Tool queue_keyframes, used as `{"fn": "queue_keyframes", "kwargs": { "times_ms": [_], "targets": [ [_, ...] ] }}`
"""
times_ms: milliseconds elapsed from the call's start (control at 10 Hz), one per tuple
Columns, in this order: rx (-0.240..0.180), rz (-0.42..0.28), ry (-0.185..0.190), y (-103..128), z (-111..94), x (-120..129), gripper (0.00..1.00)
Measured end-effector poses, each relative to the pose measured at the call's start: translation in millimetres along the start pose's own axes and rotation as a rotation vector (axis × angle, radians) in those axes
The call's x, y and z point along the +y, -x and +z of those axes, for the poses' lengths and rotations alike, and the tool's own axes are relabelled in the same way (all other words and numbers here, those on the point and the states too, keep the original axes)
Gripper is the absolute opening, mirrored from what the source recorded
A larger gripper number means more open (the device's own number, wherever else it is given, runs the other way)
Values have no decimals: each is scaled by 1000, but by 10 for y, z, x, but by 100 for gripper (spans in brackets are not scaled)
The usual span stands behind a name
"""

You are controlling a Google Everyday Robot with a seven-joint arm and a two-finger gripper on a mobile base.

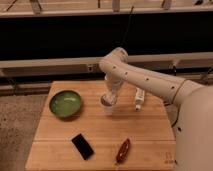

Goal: Place the white sponge in the ceramic cup

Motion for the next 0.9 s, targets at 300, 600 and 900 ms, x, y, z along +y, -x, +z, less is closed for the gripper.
{"fn": "queue_keyframes", "kwargs": {
  "times_ms": [300,600,900],
  "targets": [
    [-5,-18,-7,-4,-1,-16,52],
    [-9,-27,-11,0,-4,-28,58],
    [-12,-35,-15,-11,-46,-35,80]
  ]
}}
